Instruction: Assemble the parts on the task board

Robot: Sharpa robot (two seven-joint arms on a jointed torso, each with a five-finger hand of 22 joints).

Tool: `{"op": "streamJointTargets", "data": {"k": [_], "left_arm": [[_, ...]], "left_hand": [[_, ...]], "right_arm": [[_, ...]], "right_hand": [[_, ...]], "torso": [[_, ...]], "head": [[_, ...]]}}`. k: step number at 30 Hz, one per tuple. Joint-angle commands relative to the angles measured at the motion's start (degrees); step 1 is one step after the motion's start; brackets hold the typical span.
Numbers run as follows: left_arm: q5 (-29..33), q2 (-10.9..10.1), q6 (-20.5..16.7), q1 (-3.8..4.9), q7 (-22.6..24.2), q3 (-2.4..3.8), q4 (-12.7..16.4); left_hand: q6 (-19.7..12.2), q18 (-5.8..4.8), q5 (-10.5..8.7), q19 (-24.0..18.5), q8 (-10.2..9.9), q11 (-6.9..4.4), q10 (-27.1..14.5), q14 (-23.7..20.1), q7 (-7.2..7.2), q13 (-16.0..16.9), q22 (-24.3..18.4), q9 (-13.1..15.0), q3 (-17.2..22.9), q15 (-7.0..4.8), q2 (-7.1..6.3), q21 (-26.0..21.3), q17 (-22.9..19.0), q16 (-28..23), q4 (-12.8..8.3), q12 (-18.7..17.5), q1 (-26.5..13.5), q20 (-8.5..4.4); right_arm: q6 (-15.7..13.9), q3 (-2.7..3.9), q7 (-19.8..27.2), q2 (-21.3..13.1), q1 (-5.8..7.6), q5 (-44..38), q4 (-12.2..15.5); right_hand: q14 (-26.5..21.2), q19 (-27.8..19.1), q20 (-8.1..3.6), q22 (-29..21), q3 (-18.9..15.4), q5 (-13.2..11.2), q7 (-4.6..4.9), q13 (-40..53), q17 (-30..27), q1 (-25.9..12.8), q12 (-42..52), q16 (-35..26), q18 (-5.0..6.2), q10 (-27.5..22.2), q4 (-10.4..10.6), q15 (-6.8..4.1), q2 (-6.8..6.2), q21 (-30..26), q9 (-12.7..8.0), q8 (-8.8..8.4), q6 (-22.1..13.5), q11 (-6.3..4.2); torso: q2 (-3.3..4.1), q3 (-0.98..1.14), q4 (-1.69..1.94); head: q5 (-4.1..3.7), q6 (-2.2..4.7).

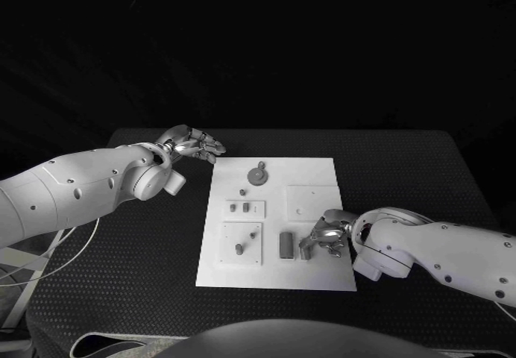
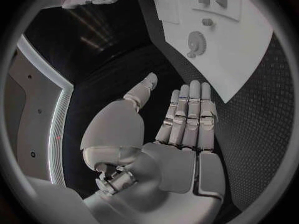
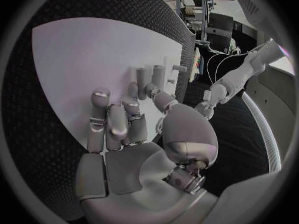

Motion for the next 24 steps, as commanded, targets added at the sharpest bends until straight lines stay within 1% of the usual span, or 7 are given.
{"op": "streamJointTargets", "data": {"k": [1, 8, 15, 17, 19, 21, 24], "left_arm": [[0.32, 0.03, 0.63, 0.04, 0.34, 0.03, 0.13], [0.32, 0.02, 0.71, 0.04, 0.33, 0.03, 0.15], [0.32, 0.00, 0.68, 0.04, 0.36, 0.03, 0.15], [0.32, 0.01, 0.68, 0.04, 0.36, 0.03, 0.17], [0.32, 0.01, 0.68, 0.04, 0.38, 0.03, 0.17], [0.32, 0.01, 0.65, 0.04, 0.38, 0.03, 0.15], [0.32, 0.00, 0.65, 0.04, 0.39, 0.03, 0.16]], "left_hand": [[-0.50, -0.17, -0.05, -0.14, 0.30, 0.16, -0.25, 0.37, -0.10, -0.09, -0.09, -0.09, -0.31, 0.10, 0.02, 0.34, 0.08, -0.21, -0.19, 0.05, -0.48, 0.23], [-0.52, -0.16, -0.05, -0.15, 0.31, 0.15, -0.24, 0.38, -0.10, -0.10, -0.10, -0.10, -0.29, 0.09, -0.03, 0.35, 0.15, -0.26, -0.31, 0.06, -0.36, 0.23], [-0.51, -0.16, -0.05, -0.15, 0.32, 0.16, -0.25, 0.38, -0.10, -0.10, -0.10, -0.10, -0.30, 0.09, -0.03, 0.35, 0.18, -0.28, -0.32, 0.06, -0.37, 0.24], [-0.51, -0.16, -0.05, -0.15, 0.32, 0.16, -0.25, 0.39, -0.10, -0.10, -0.10, -0.10, -0.30, 0.09, -0.03, 0.35, 0.19, -0.29, -0.32, 0.06, -0.37, 0.24], [-0.51, -0.17, -0.05, -0.15, 0.33, 0.16, -0.25, 0.39, -0.10, -0.10, -0.10, -0.10, -0.30, 0.10, -0.02, 0.36, 0.20, -0.29, -0.32, 0.06, -0.37, 0.24], [-0.51, -0.17, -0.05, -0.15, 0.33, 0.16, -0.25, 0.39, -0.10, -0.10, -0.10, -0.10, -0.31, 0.10, -0.02, 0.36, 0.21, -0.30, -0.32, 0.06, -0.37, 0.24], [-0.50, -0.17, -0.05, -0.15, 0.34, 0.16, -0.25, 0.39, -0.10, -0.10, -0.10, -0.10, -0.31, 0.10, -0.02, 0.36, 0.22, -0.31, -0.33, 0.07, -0.37, 0.24]], "right_arm": [[1.18, -0.12, 1.18, 0.37, -0.29, 0.19, 0.26], [1.30, -0.12, 1.34, 0.34, -0.29, 0.42, 0.21], [0.82, -0.12, 1.34, 0.30, -0.29, 0.52, 0.23], [0.21, -0.12, 1.38, 0.30, -0.29, 0.52, 0.23], [-0.01, -0.12, 1.37, 0.32, -0.30, 0.51, 0.23], [0.01, -0.12, 1.35, 0.32, -0.30, 0.51, 0.24], [-0.54, -0.12, 1.27, 0.28, -0.30, 0.46, 0.24]], "right_hand": [[-0.25, 0.54, 0.13, 0.46, 0.45, 0.38, 1.98, -0.08, -0.10, -1.41, -0.21, -0.32, 1.54, -0.07, 0.48, 0.03, -1.24, -0.31, -0.26, -0.50, -1.91, 0.33], [-0.15, 0.99, -0.12, 0.25, 1.58, 0.38, 1.95, -0.18, -0.26, -3.69, -0.20, -0.38, 1.54, -0.02, 3.19, -0.02, -4.03, -0.62, -0.36, -0.69, -1.81, 0.29], [-0.24, 1.08, -0.23, 0.23, 2.10, 0.38, 1.97, -0.21, -0.50, -4.04, -0.20, -0.46, 1.54, -0.06, 4.06, -0.02, -4.92, -0.73, -0.37, -0.79, -1.86, 0.31], [-0.21, 1.11, -0.26, 0.24, 2.24, 0.38, 1.96, -0.21, -0.45, -3.93, -0.18, -0.45, 1.53, -0.06, 4.11, -0.03, -4.76, -0.73, -0.36, -0.78, -1.85, 0.30], [-0.09, 1.17, -0.41, 0.30, 2.72, 0.38, 1.89, -0.19, -0.29, -3.02, -0.12, -0.36, 1.54, -0.02, 3.59, -0.08, -3.35, -0.68, -0.30, -0.70, -1.70, 0.23], [-0.02, 1.16, -0.46, 0.45, 2.67, 0.39, 1.86, -0.16, -0.16, -2.20, -0.01, -0.27, 1.54, 0.04, 2.26, -0.11, -1.82, -0.58, -0.20, -0.62, -1.58, 0.20], [0.02, 1.12, -0.39, 0.57, 2.28, 0.38, 1.83, -0.17, -0.09, -2.17, 0.03, -0.23, 1.53, 0.06, 1.15, -0.12, -0.95, -0.54, -0.11, -0.55, -1.44, 0.18]], "torso": [[0.01, 0.03, -0.01], [0.00, 0.01, -0.01], [0.00, 0.00, -0.02], [0.00, 0.00, -0.02], [0.00, 0.01, 0.00], [0.00, 0.00, -0.02], [0.00, 0.00, -0.02]], "head": [[0.05, -0.03], [0.09, -0.05], [0.18, -0.08], [0.18, -0.08], [0.20, -0.08], [0.20, -0.06], [0.20, -0.06]]}}
